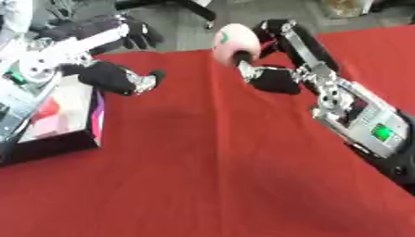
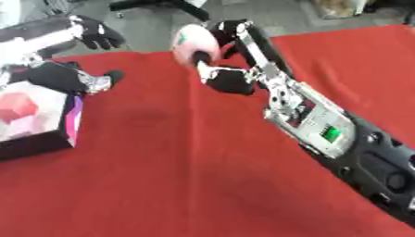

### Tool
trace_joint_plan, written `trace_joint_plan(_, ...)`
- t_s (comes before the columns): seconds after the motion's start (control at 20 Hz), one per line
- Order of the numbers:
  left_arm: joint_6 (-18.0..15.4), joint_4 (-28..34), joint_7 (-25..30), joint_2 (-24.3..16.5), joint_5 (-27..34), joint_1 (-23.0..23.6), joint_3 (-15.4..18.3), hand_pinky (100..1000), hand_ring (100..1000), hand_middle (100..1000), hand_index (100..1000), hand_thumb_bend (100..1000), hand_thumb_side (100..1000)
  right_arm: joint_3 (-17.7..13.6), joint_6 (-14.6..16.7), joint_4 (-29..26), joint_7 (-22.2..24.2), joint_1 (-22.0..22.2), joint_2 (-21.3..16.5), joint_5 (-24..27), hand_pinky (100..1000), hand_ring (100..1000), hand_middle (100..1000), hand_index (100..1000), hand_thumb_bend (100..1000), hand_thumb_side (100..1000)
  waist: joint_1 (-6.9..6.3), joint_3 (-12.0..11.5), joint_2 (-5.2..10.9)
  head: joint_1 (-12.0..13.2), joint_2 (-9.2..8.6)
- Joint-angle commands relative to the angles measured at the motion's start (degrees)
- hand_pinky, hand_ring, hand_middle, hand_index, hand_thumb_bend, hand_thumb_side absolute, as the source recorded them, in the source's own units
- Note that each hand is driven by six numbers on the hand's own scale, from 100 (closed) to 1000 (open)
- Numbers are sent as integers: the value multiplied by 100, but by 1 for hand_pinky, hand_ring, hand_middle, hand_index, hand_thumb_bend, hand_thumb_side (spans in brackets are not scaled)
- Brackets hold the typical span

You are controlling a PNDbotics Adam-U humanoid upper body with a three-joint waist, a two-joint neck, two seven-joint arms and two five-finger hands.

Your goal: Pick up the objects with one hand, pass them to the other hand, and then place them into the box on the other side of the table.

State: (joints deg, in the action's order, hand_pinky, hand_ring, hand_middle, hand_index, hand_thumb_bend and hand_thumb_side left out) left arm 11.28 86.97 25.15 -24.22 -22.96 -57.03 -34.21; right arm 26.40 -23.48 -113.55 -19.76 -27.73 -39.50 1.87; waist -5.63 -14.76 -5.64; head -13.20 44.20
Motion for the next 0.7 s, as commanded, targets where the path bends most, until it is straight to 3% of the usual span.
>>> trace_joint_plan(0.05,76,39,-132,50,-38,-143,-1,817,802,760,873,257,439,2,49,-104,27,-100,-5,-92,625,690,471,581,100,100,-48,-18,148,3,-9)
trace_joint_plan(0.7,209,238,-195,322,117,-207,-91,818,802,756,874,238,460,132,92,-104,214,-166,95,-233,627,690,472,582,100,100,-73,-59,78,-6,-9)
